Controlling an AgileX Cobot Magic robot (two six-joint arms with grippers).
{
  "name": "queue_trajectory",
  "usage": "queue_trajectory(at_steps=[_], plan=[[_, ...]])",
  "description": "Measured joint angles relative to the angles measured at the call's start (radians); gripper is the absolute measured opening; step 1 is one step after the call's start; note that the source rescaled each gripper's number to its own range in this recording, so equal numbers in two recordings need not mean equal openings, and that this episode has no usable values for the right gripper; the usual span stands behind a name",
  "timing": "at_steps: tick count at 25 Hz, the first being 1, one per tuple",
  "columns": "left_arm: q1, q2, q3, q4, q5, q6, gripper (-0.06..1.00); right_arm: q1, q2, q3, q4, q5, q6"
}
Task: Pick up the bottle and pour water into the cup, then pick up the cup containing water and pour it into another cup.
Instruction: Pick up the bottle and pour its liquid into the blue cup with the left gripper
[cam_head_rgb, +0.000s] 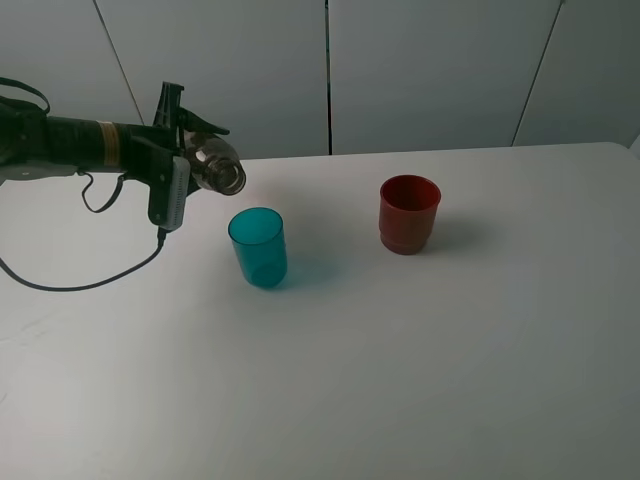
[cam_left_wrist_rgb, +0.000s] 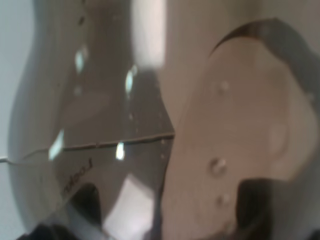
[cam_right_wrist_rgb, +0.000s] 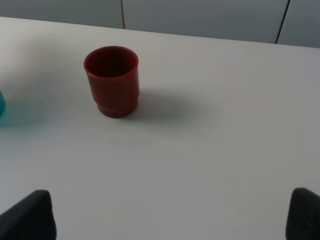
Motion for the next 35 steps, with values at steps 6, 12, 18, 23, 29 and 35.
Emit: queue_trajectory(at_steps=[6, 12, 18, 23, 29, 35], plan=[[-0.001, 0.000, 0.000, -0.020, 0.000, 0.048, 0.02, 0.000, 0.000, 0.000, 0.000, 0.000, 0.000], [-0.014, 0.000, 0.000, -0.053, 0.015, 0.061, 0.02, 0.000, 0.000, 0.000, 0.000, 0.000, 0.000], [-0.031, 0.000, -0.001, -0.073, 0.041, 0.067, 0.02, 0.000, 0.000, 0.000, 0.000, 0.000, 0.000], [-0.044, 0.000, -0.001, -0.092, 0.058, 0.104, 0.02, 0.000, 0.000, 0.000, 0.000, 0.000, 0.000], [-0.057, 0.000, -0.001, -0.094, 0.072, 0.143, 0.02, 0.000, 0.000, 0.000, 0.000, 0.000, 0.000], [-0.074, 0.000, -0.001, -0.114, 0.124, 0.186, 0.02, 0.000, 0.000, 0.000, 0.000, 0.000, 0.000]])
